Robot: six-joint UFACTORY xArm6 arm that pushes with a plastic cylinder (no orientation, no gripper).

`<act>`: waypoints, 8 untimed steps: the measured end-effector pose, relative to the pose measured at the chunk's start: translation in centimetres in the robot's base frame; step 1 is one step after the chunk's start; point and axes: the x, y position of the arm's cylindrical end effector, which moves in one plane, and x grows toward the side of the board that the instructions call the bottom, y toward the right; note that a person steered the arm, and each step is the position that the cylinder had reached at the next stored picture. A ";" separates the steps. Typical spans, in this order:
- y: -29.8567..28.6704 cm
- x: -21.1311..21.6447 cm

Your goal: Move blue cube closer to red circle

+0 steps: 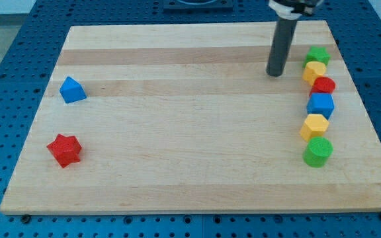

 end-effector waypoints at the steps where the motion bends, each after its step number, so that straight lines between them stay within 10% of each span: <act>1: 1.9 0.0; 4: 2.4 0.3; 8: -33.9 7.0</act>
